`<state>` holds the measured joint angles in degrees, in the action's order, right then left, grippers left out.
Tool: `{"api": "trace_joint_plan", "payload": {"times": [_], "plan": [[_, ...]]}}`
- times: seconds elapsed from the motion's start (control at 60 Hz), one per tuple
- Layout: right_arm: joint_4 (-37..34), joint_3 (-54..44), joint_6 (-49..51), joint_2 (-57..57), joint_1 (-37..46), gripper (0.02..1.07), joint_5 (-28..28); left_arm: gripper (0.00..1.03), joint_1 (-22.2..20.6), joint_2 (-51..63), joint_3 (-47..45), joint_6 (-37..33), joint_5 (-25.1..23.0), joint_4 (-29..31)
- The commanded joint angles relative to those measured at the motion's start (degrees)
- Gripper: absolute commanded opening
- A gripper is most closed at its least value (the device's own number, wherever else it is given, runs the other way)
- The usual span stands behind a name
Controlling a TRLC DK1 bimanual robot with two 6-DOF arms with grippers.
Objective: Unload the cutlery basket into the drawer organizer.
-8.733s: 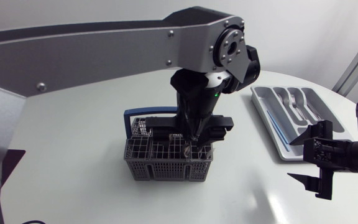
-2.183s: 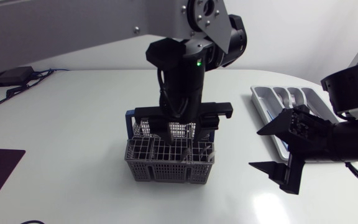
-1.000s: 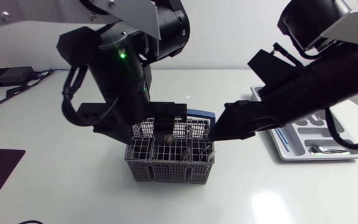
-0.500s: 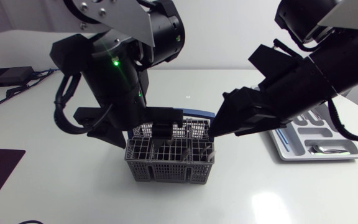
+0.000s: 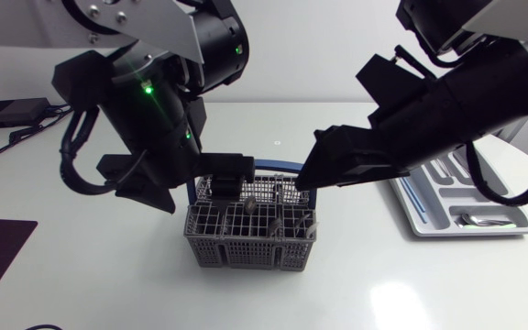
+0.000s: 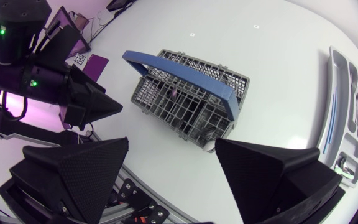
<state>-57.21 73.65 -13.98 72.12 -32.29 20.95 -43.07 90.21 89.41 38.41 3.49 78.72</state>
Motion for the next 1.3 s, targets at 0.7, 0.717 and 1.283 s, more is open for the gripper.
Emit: {"api": "trace_joint_plan", "payload": {"times": [0.7, 0.717, 1.283], "plan": [[-0.7, 1.1, -9.2, 10.5, -4.6, 0.88, 0.6, 0.9, 4.7, -5.0, -9.4, -7.0, -1.3, -4.1], [-0.6, 1.1, -9.6, 10.8, -4.6, 0.87, 0.6, 0.9, 4.8, -5.1, -9.8, -7.4, -1.4, -4.4], [1.9, 2.7, -15.2, 17.1, -5.7, 0.64, 0.9, 0.92, 5.5, -10.9, -17.2, -20.7, -6.4, -9.5]]}}
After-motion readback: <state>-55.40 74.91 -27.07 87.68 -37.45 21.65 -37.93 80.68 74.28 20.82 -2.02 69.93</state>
